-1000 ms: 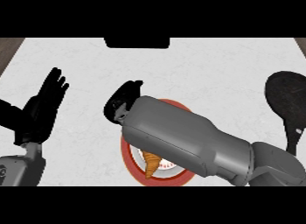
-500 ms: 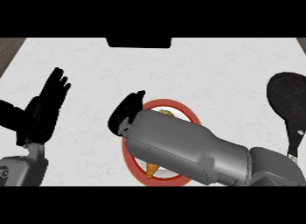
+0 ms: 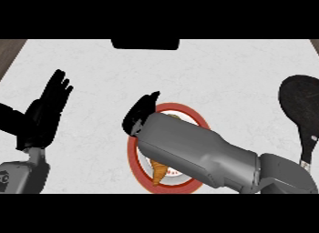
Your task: Pick the squash from the plate and place it in the pan
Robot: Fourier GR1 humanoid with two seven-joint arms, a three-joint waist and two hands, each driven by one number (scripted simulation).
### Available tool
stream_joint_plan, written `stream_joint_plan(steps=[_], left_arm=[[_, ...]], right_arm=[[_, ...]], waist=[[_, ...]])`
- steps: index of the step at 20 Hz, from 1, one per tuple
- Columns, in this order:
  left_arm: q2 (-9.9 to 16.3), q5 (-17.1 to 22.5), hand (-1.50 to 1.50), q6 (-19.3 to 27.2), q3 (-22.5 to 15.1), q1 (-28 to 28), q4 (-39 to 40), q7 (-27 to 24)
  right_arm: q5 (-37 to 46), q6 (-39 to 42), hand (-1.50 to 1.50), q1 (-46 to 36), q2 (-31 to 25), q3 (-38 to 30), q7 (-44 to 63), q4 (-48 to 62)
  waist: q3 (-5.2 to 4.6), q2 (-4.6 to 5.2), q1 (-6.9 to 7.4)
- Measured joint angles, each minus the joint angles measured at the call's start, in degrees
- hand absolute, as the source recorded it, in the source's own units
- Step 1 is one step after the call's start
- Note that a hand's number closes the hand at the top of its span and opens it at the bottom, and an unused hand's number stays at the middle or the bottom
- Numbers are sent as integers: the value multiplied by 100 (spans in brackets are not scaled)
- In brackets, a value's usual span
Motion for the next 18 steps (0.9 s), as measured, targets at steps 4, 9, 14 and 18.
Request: stream_joint_plan(steps=[4, 9, 14, 18], left_arm=[[-21, -43, 0, 11, 25, -90, -35, 144], [-73, -65, 0, -55, 52, -46, -64, 139], [-44, -58, 0, -170, 164, -59, -11, 126], [-159, -175, 0, -123, 104, 64, -68, 94]], right_arm=[[144, -99, -150, 145, 2, 73, -128, 177], [307, -183, -150, 231, 5, 180, -346, 439], [482, -395, -150, 340, 7, 222, -580, 586], [649, -566, -150, 490, 7, 237, -778, 709]], waist=[[1, 0, -9], [1, 4, 9], [2, 8, 15], [3, 5, 0]])
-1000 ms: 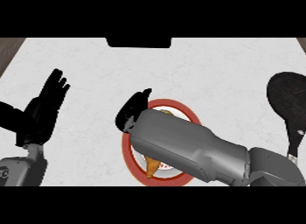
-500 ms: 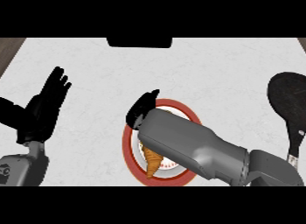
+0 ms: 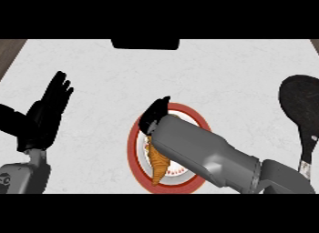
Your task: Pick the squash from the plate and place it in the pan
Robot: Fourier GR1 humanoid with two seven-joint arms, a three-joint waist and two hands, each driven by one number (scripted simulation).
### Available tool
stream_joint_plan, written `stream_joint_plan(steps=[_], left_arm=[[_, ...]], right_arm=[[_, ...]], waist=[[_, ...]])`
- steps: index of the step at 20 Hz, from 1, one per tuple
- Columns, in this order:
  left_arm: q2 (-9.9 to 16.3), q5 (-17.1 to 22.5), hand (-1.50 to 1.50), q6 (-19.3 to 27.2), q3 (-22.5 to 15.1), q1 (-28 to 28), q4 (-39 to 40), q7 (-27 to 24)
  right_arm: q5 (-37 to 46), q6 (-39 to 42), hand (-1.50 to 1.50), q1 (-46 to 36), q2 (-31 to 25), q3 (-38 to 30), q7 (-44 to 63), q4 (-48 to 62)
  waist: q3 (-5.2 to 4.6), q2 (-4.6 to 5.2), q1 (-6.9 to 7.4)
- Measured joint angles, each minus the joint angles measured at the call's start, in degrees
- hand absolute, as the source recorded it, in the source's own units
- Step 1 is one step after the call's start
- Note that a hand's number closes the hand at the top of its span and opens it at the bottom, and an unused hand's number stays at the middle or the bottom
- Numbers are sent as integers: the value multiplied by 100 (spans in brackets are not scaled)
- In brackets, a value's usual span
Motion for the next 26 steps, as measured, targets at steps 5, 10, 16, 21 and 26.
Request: stream_joint_plan(steps=[5, 10, 16, 21, 26], left_arm=[[-28, 6, 0, -76, 77, -116, 118, -17], [-58, -41, 0, -95, 69, -43, 27, 30], [-80, -65, 0, -99, 116, -115, 5, 123], [-71, -85, 0, -114, 184, -173, -3, 192], [-59, -80, 0, -129, 257, -6, -61, 158]], right_arm=[[97, -179, 150, 169, -6, 37, -168, 204], [443, -540, 150, 163, -29, 153, -834, 350], [640, -821, 150, 221, -62, 115, -1107, 393], [770, -1064, 150, 280, -66, -13, -1183, 366], [871, -1937, 150, 239, -227, -615, -826, 416]], waist=[[2, -5, 16], [7, -45, 17], [4, -82, 21], [2, -69, -5], [8, -60, -123]])
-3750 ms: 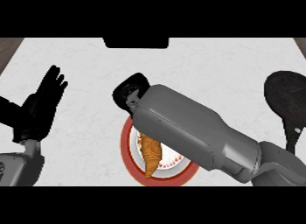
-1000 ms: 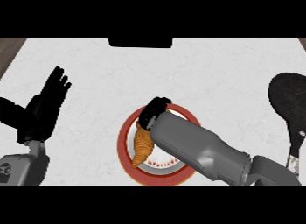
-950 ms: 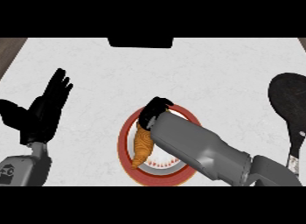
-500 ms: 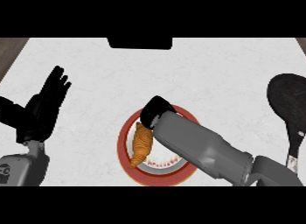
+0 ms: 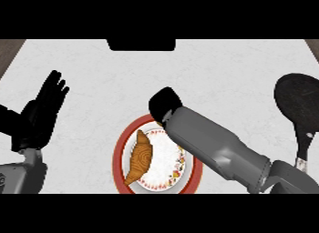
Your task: Pick the squash from the plate and place it in the pan
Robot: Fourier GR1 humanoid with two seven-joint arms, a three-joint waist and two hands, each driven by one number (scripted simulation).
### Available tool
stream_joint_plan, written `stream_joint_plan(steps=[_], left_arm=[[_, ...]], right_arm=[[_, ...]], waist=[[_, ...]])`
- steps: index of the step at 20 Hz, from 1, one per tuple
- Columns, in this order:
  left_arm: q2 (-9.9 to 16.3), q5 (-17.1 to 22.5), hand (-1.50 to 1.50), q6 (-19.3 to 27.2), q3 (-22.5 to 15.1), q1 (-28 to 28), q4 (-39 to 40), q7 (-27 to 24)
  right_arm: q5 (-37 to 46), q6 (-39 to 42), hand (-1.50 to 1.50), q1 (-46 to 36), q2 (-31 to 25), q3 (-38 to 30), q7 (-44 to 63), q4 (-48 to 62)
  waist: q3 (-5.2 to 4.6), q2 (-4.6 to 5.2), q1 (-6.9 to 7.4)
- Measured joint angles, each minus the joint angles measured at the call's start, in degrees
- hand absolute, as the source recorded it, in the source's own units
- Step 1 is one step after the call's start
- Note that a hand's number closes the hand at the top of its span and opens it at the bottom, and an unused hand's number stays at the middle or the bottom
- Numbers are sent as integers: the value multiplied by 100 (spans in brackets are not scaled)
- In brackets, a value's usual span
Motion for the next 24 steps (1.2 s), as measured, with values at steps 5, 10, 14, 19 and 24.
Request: stream_joint_plan(steps=[5, 10, 14, 19, 24], left_arm=[[19, -15, 0, 94, 104, 109, -16, 0], [-1, -35, 0, 86, 111, 224, -20, -86], [17, -26, 0, 44, 127, 214, -41, -73], [6, -23, 0, 11, 145, 120, -1, -37], [-19, -46, 0, -39, 142, 83, 59, -97]], right_arm=[[-290, -1564, 150, -71, -682, -1343, 1169, 274], [130, -2880, 150, -289, -1178, -1749, 2255, 105], [531, -3159, 150, -454, -1494, -1854, 2802, -360], [746, -3096, 150, -371, -2027, -2217, 3032, -1093], [990, -3189, 150, -100, -2459, -2654, 3108, -1417]], waist=[[23, -59, -304], [3, -61, -268], [-4, -49, -217], [-7, -28, -180], [-8, -8, -144]])
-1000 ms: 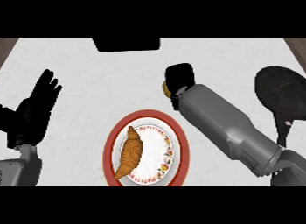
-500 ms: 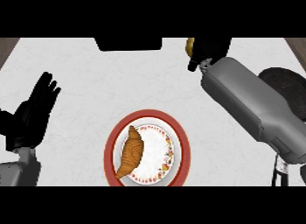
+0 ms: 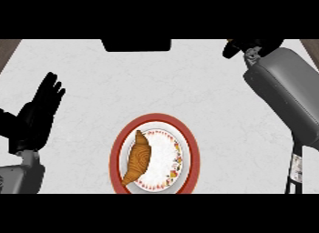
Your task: Pick the squash from the plate and place it in the pan
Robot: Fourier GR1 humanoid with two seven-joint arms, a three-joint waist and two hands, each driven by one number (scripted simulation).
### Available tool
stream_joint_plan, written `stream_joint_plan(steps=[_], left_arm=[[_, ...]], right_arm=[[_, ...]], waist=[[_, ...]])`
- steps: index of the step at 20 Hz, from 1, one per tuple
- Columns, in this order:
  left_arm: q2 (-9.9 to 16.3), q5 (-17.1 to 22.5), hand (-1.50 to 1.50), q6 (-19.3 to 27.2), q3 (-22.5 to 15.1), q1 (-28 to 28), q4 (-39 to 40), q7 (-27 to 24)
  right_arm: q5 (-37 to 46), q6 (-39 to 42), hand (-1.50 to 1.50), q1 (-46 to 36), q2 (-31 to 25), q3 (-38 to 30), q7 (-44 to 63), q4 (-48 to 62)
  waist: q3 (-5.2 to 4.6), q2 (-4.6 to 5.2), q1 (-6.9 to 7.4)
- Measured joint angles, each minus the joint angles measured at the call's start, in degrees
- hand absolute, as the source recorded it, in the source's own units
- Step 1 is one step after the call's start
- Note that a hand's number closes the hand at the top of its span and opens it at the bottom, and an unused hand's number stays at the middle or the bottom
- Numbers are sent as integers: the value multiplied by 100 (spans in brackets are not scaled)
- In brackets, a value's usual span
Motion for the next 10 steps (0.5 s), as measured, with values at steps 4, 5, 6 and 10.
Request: stream_joint_plan(steps=[4, 5, 6, 10], left_arm=[[-1, 24, 0, -51, 13, 58, -67, 10], [6, 22, 0, -42, 36, 10, -25, 32], [30, 64, 0, -90, 70, 49, -46, 25], [-11, 17, 0, -47, 58, 3, -77, 59]], right_arm=[[83, -239, 150, 544, -524, -391, -150, -286], [106, -346, 150, 710, -647, -487, -205, -356], [75, -419, 150, 850, -800, -623, -262, -435], [-32, -821, 150, 1491, -1301, -1136, -595, -669]], waist=[[1, 5, 1], [2, 9, -7], [3, 9, -6], [3, 17, 0]])
